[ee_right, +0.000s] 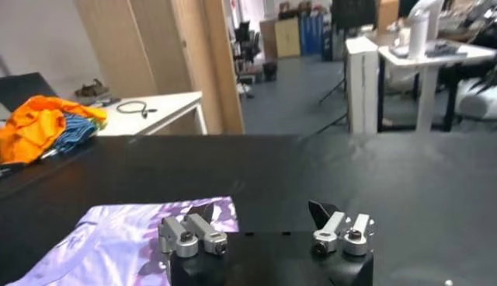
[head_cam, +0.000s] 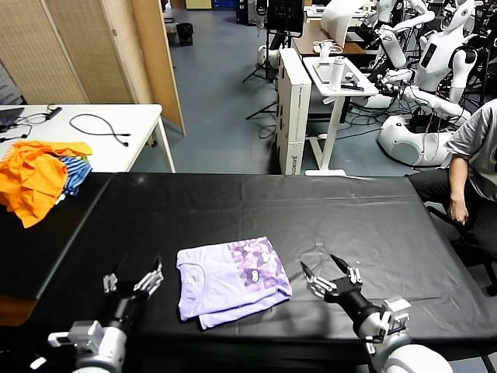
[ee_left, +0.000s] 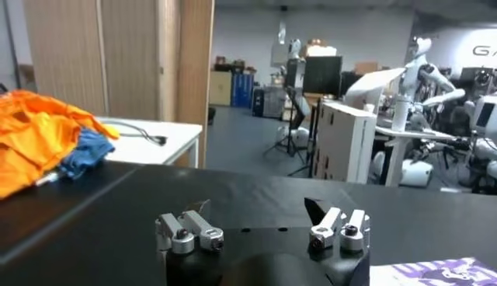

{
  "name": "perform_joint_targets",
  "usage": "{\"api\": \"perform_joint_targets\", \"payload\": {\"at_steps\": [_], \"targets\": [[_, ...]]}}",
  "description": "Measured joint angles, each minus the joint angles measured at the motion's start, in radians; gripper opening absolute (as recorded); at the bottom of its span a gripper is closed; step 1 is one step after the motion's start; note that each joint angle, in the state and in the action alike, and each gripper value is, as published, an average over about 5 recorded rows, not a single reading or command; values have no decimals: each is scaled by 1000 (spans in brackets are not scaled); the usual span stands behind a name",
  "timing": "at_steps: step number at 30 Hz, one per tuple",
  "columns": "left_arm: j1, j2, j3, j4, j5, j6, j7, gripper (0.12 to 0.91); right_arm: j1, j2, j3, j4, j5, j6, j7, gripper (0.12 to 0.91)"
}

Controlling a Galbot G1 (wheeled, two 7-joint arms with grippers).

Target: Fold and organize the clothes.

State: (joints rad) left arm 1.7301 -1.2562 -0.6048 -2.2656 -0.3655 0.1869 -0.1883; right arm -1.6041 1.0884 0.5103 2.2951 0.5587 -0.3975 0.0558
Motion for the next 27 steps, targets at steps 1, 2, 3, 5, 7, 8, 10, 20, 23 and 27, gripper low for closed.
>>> {"api": "perform_joint_targets", "payload": {"at_steps": [1,2,3,5,7,8,10,20,23,27], "targets": [[13,8,-1,-6,0,1,-3,907,-8,3,3,2,-9,6,0,907],[27,15,-3,-13,-1,1,-3,907,-17,6,6,3,-20,12,0,907],[40,21,-5,-20,-1,1,-4,907,-26,9,8,5,-31,19,-1,907],[66,29,-8,-32,-2,2,-6,907,-46,13,11,9,-49,32,-3,907],[86,33,-10,-41,-3,1,-7,907,-68,16,16,12,-59,40,-5,907],[95,34,-10,-45,-3,1,-7,907,-79,18,19,13,-61,43,-6,907],[108,34,-10,-49,-3,-4,-6,907,-99,21,23,14,-68,50,-10,907],[143,16,-6,-63,12,-22,28,907,-153,35,9,12,-105,68,-26,907],[154,12,-5,-66,15,-21,28,907,-160,36,9,14,-109,68,-25,907],[168,13,-6,-73,15,-20,28,907,-172,38,14,18,-116,69,-22,907]]}}
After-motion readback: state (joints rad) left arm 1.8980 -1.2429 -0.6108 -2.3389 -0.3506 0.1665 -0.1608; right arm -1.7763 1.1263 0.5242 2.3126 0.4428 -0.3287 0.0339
